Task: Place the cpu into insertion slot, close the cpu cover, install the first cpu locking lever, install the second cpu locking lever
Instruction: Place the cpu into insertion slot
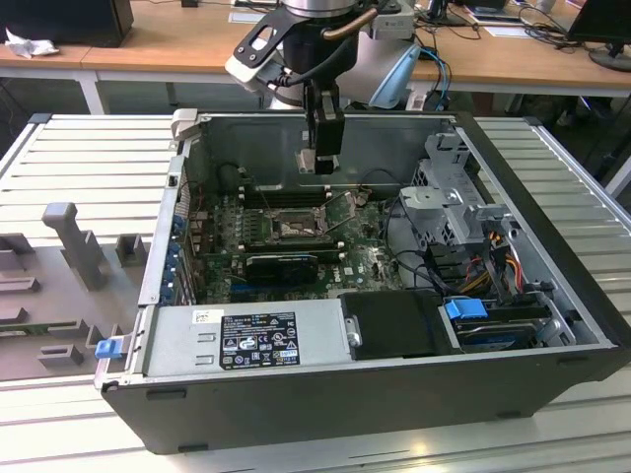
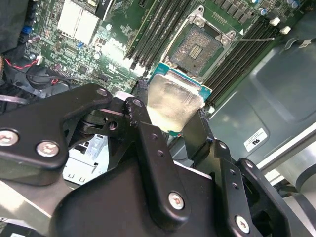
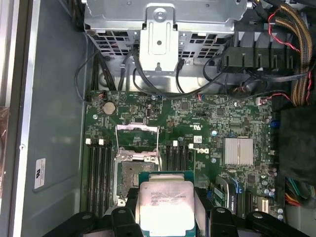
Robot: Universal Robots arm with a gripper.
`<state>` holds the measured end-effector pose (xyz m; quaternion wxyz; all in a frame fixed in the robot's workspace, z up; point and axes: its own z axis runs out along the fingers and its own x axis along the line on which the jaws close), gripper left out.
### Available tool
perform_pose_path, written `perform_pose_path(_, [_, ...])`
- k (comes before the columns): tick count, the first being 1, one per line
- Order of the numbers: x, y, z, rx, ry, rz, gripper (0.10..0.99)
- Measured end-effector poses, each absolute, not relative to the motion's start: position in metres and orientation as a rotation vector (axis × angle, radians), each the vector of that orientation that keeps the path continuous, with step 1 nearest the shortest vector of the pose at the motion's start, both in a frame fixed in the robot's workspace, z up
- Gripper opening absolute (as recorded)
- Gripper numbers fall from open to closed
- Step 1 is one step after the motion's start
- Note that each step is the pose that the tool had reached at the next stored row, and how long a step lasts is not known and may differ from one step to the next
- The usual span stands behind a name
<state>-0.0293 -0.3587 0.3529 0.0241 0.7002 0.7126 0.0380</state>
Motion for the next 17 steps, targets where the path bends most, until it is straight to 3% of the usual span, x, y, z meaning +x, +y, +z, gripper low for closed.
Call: perform_pose_path(17, [-0.0293,-0.3587,0.3471,2.18,2.194,0.114,0.529])
